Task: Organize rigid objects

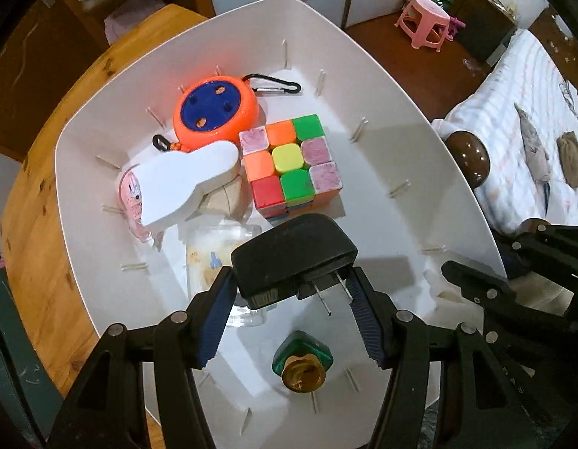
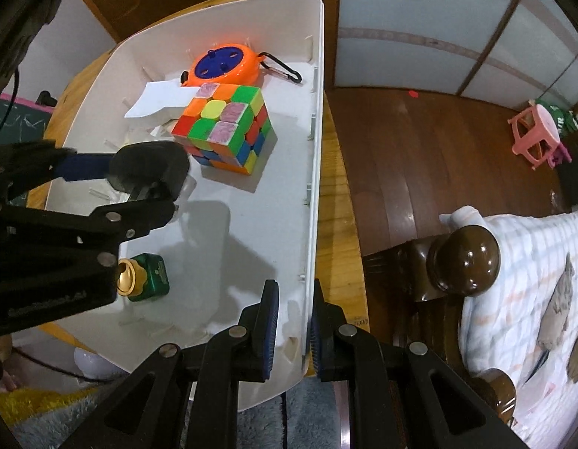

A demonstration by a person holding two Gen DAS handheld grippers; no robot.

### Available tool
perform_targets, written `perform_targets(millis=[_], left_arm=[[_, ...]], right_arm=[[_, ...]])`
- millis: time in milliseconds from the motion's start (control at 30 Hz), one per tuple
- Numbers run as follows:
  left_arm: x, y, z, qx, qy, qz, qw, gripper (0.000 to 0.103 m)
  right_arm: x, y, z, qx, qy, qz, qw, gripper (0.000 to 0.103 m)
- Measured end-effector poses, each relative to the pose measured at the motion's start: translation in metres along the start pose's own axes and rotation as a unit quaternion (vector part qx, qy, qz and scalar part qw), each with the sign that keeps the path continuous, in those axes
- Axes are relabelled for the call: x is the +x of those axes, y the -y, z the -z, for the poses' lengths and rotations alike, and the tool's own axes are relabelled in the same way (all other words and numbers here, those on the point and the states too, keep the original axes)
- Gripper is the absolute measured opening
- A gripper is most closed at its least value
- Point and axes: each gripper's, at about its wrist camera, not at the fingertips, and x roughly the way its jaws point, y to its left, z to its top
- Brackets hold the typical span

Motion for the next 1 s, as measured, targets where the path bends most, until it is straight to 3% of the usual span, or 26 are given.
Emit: perform_targets(millis=[233,433,733,1000], left_arm=[[0.006,0.011,0.002,0.02,-0.006,-0.03,0.9993,0.071],[0.0,0.007,0.006,-0.004,-0.007,-0.04,0.9992,0.072],[-0.029,-0.017,0.022,-0.085,0.012,-0.043,0.9954,0.072],[-0.075,-0.045,0.053,-0.177,0.051,-0.052,0.9815,0.072]], right_arm=[[0.001,0.0,-0.001,-0.01,-0.004,-0.005,1.0,0.015],[0.0,0.0,-0.002,-0.014,-0.003,-0.009,1.0,0.016],[-0.004,-0.001,-0.005,-0.024,-0.003,-0.012,1.0,0.017],[-0.014,-0.001,-0.006,-0.031,0.009,-0.017,0.999,0.016]])
